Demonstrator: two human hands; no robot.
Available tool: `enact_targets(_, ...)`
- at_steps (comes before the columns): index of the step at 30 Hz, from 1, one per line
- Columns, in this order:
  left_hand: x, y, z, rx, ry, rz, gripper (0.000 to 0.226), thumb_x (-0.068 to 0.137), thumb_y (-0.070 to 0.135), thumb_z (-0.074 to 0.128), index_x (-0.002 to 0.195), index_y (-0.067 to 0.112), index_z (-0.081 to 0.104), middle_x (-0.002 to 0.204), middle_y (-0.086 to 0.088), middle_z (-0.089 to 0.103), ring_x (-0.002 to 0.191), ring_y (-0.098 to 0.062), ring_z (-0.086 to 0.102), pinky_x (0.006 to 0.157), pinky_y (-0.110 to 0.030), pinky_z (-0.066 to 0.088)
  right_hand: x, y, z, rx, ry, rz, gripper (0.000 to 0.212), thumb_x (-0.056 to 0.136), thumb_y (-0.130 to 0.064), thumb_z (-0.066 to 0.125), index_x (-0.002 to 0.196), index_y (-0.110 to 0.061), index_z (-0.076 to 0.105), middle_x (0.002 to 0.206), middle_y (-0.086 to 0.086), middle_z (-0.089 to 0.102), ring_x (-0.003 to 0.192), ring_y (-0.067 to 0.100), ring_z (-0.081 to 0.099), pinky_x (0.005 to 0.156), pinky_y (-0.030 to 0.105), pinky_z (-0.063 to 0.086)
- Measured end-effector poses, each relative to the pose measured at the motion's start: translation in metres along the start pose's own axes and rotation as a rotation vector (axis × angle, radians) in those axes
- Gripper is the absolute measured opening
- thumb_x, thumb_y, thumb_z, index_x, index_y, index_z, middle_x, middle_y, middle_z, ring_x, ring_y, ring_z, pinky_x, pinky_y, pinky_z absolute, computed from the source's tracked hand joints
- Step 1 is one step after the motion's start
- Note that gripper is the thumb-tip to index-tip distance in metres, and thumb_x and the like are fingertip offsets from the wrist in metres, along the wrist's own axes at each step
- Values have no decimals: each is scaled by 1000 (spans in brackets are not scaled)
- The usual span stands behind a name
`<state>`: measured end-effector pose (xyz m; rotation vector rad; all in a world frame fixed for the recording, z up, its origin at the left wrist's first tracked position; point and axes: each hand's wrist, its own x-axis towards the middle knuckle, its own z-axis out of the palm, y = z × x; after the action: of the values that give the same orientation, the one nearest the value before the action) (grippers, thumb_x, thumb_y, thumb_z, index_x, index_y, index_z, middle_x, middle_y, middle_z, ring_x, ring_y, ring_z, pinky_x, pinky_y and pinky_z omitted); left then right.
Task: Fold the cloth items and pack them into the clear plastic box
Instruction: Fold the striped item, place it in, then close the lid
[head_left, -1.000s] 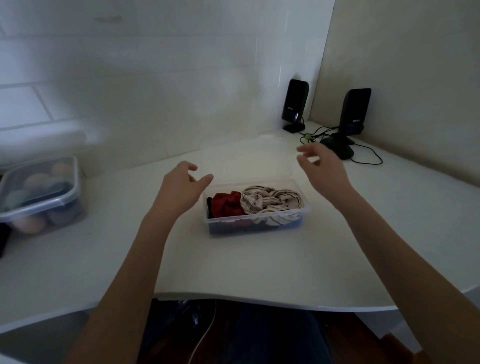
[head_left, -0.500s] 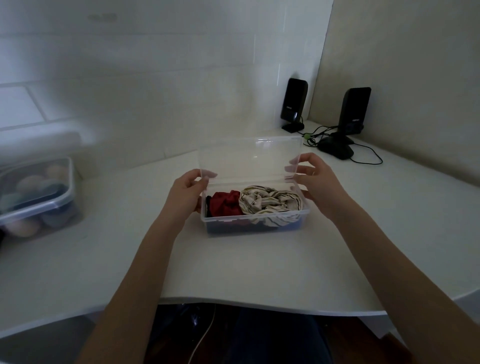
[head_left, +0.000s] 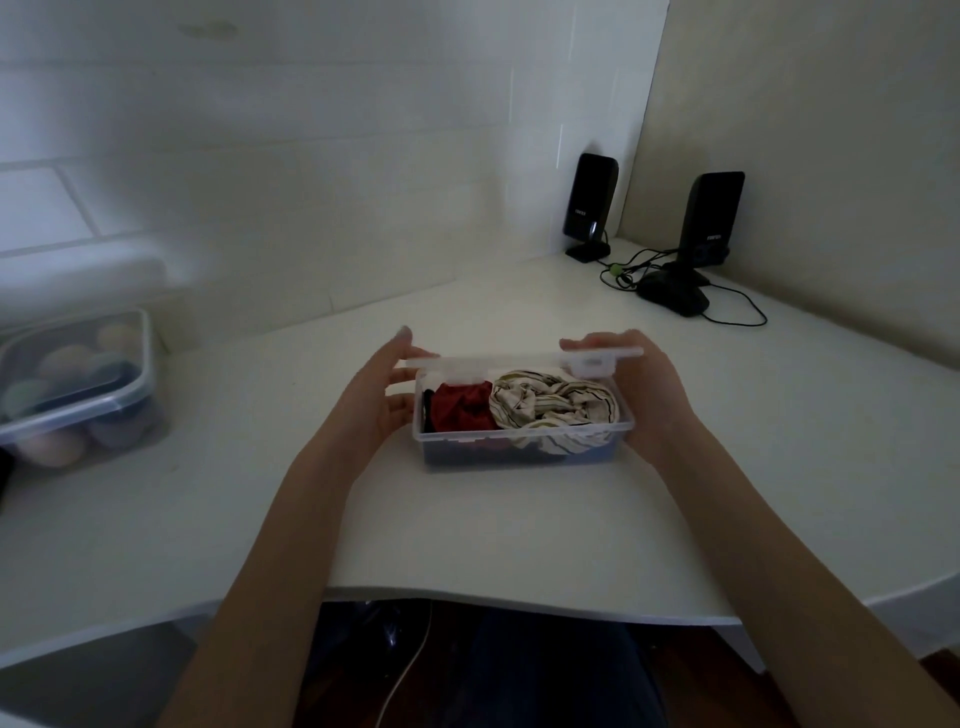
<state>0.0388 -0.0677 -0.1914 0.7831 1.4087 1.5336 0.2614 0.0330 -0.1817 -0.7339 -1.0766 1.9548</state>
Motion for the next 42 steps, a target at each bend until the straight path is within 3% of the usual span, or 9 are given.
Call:
enact_targets(4,-3,-8,-4,176,-96,92,10,87,11,59,93,20,58,81,-5,66,65,-19,63,52,-24,52,3,4,-11,-157,47,-14,30,80,5,38,93,-12,59,109,11,59,87,24,60,66,28,55)
enact_targets(8,-4,-14,-4,214,-56,60,47,85,22,65,125,41,46,101,-16,67,84,-31,66,76,-42,53,2,6,-13,-263,75,-47,27,86,4,43,100,-14,59,91,9,62,73,19,62,55,22,55)
enact_targets(10,-5,-14,-2,247,-37,116,44,86,22,62,126,37,50,103,-11,66,83,-25,65,72,-39,50,1,8,-15,-343,100,-90,24,88,0,48,104,-16,59,89,9,64,69,16,65,58,23,55)
enact_targets(14,-6,-14,-3,365,-111,292,35,84,25,62,118,35,59,114,-2,62,97,-19,63,82,-30,54,-8,5,-22,-558,-187,-66,46,88,-11,59,126,-36,51,123,4,57,106,19,63,88,27,52)
enact_targets(20,-10,-10,-6,396,-359,224,51,68,36,70,117,40,57,130,6,53,114,-16,59,93,-32,52,-8,2,-25,-588,-293,-29,70,75,-19,69,133,-47,41,143,4,40,118,23,57,95,29,49)
enact_targets(24,-10,-9,-12,432,-469,215,75,60,36,75,128,43,45,140,6,42,124,-12,50,99,-30,46,-5,1,-29,-507,-328,10,77,77,-10,69,138,-43,35,134,8,51,107,22,65,85,27,54)
enact_targets(29,-9,-10,-10,459,-456,233,73,62,29,76,127,43,46,136,9,44,119,-6,52,94,-23,49,-1,2,-35,-562,-326,-39,73,78,-16,70,136,-48,38,137,7,49,115,25,61,98,36,46)
enact_targets(35,-8,-17,-4,552,-230,331,47,73,29,75,117,35,58,125,11,55,112,1,54,99,-24,45,-2,11,-32,-730,-82,-303,32,88,-27,61,119,-27,57,113,-3,64,102,17,65,82,21,52)
enact_targets(42,-7,-21,-4,577,-195,383,63,63,26,84,115,41,53,123,9,56,114,-6,55,91,-19,42,-4,12,-35,-875,-208,-279,81,66,-8,82,133,-24,39,125,-5,50,100,-12,57,80,8,46)
